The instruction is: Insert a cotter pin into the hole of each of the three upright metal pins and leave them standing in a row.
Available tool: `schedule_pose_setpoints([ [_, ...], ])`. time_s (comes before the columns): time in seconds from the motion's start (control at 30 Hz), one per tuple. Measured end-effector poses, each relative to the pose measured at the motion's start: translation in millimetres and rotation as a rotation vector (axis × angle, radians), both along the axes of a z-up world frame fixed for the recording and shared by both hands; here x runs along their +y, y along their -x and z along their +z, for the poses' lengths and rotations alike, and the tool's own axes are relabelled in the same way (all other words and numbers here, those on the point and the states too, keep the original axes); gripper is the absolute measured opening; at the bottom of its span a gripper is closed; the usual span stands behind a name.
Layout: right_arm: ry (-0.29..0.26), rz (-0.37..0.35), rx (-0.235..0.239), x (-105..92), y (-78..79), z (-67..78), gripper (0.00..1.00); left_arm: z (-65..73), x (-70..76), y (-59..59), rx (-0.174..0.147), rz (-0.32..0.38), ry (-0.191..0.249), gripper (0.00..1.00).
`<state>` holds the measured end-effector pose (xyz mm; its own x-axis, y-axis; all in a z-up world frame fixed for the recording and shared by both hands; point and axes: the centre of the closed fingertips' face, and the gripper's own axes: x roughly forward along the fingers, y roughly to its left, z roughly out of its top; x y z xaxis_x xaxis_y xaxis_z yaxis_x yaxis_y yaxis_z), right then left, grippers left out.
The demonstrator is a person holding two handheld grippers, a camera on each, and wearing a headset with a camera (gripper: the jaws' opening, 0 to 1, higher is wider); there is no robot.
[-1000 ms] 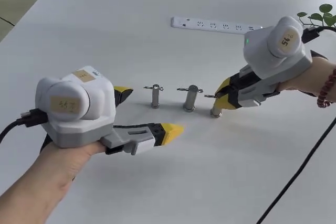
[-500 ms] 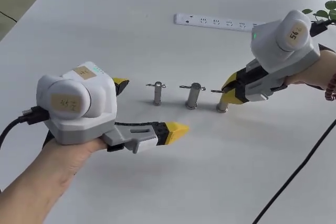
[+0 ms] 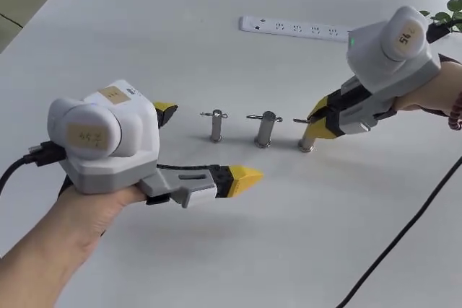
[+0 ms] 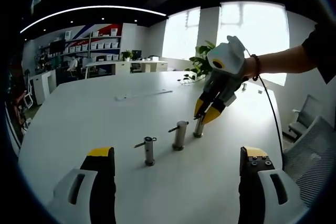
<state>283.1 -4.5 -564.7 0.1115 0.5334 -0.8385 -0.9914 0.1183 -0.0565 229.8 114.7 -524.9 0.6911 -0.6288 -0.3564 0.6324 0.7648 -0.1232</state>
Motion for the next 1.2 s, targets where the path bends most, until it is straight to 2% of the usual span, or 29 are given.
schedule_pose_setpoints([
  [0.43,-0.023,-0.012,0.035,0.0,0.4,-2.7,0.09,-2.9,3.2,-1.4,0.009,0.015,-0.012,0.99],
  [1.03,-0.030,0.076,0.029,2.4,3.3,-3.2,0.09,-5.5,2.3,-0.1,0.018,0.003,-0.019,0.99],
  [1.2,-0.034,0.050,0.033,2.0,0.8,-3.0,0.15,-7.1,4.6,-0.5,0.023,0.011,-0.026,0.99],
])
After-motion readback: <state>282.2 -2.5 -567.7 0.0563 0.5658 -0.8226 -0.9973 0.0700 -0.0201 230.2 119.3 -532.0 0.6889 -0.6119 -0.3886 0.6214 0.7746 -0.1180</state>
